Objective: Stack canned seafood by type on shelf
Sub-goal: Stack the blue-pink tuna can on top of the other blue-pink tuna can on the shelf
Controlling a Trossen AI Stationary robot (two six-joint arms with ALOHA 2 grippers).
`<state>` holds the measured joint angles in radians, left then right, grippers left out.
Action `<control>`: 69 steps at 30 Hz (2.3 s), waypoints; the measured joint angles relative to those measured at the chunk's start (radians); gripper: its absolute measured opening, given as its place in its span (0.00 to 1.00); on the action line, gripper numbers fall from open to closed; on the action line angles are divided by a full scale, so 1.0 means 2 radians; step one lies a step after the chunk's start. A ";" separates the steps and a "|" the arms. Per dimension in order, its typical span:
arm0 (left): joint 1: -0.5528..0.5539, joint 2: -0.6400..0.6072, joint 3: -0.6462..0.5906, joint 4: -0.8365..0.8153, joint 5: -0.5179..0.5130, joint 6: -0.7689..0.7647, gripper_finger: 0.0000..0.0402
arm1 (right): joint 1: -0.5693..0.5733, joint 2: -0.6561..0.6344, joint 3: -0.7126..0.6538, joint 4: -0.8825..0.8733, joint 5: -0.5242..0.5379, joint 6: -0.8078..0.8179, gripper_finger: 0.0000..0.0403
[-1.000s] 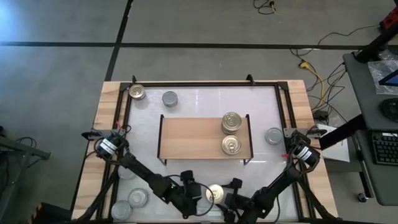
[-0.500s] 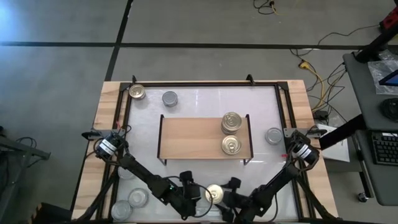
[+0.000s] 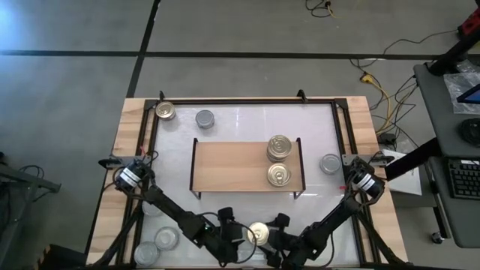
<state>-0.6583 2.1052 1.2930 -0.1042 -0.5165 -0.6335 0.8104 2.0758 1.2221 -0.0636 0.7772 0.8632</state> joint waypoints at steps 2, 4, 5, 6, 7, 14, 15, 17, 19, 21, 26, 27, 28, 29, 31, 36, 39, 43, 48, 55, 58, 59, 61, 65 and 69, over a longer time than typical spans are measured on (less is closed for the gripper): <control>0.003 0.000 0.000 0.002 0.001 0.000 0.58 | 0.000 0.000 0.000 0.009 0.000 -0.013 0.99; 0.004 0.000 0.003 0.005 0.004 -0.001 0.58 | 0.001 -0.004 0.000 0.020 0.000 -0.023 0.99; 0.004 0.000 0.005 0.009 0.005 0.000 0.58 | 0.001 -0.008 -0.001 0.022 0.000 -0.029 0.99; 0.003 0.000 0.008 0.014 0.005 0.002 0.58 | 0.001 -0.012 -0.001 0.023 -0.001 -0.035 0.99; 0.003 0.000 0.009 0.022 0.005 0.007 0.58 | 0.001 -0.014 -0.001 0.026 -0.001 -0.039 0.99; 0.004 0.001 0.006 0.067 0.006 0.025 0.58 | -0.010 -0.014 -0.001 0.026 -0.003 -0.057 0.99; 0.004 0.003 0.006 0.069 0.007 0.024 0.58 | -0.010 -0.014 -0.001 0.026 -0.003 -0.059 0.99; 0.004 0.008 0.006 0.073 0.008 0.023 0.58 | -0.011 -0.014 -0.001 0.028 -0.005 -0.061 0.99; 0.004 0.013 0.006 0.081 0.009 0.023 0.58 | -0.013 -0.014 -0.001 0.028 -0.013 -0.061 0.99; 0.004 0.019 0.006 0.091 0.011 0.022 0.58 | -0.013 -0.013 -0.001 0.029 -0.014 -0.062 0.99; 0.004 0.027 0.008 0.095 0.012 0.023 0.58 | -0.013 -0.013 -0.001 0.035 -0.004 -0.071 0.99; 0.005 0.027 0.008 0.097 0.012 0.023 0.58 | -0.013 -0.013 -0.001 0.035 -0.003 -0.071 0.99; 0.006 0.028 0.008 0.098 0.011 0.024 0.58 | -0.013 -0.013 -0.001 0.036 0.000 -0.071 0.99; 0.006 0.028 0.008 0.100 0.009 0.027 0.58 | -0.013 -0.013 -0.001 0.035 0.001 -0.070 0.99; 0.006 0.028 0.008 0.104 0.003 0.036 0.58 | -0.013 -0.013 -0.001 0.035 0.003 -0.067 0.99; 0.007 0.028 0.008 0.109 -0.006 0.049 0.58 | -0.013 -0.013 -0.001 0.034 0.004 -0.066 0.92; 0.007 0.028 0.008 0.108 -0.007 0.048 0.58 | -0.013 -0.013 -0.001 0.034 0.004 -0.066 0.90; 0.006 0.023 0.008 0.085 -0.008 0.053 0.58 | -0.013 -0.020 -0.001 0.031 -0.004 -0.066 0.90; -0.010 -0.013 0.009 0.029 -0.023 0.057 0.58 | -0.001 -0.065 0.000 0.009 -0.023 -0.066 0.90; -0.021 -0.065 0.003 -0.033 -0.028 0.074 0.58 | 0.020 -0.172 0.000 -0.094 -0.020 -0.091 0.90; -0.021 -0.082 0.001 -0.028 -0.027 0.101 0.58 | 0.018 -0.226 0.000 -0.156 -0.006 -0.092 0.90; -0.021 -0.089 0.001 -0.024 -0.027 0.113 0.58 | 0.016 -0.245 0.000 -0.168 -0.003 -0.098 0.90; -0.021 -0.105 0.001 -0.014 -0.027 0.130 0.58 | 0.014 -0.282 0.000 -0.175 0.001 -0.118 0.90; -0.021 -0.128 0.001 0.022 -0.023 0.181 0.58 | 0.008 -0.352 -0.007 -0.186 0.015 -0.180 0.90; -0.016 -0.139 0.001 0.067 -0.016 0.234 0.58 | -0.013 -0.421 -0.049 -0.205 0.031 -0.197 0.91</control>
<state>-0.6900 1.8272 1.2942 0.0308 -0.5479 -0.1665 0.7838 1.2340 1.1234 -0.4732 0.8383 0.4702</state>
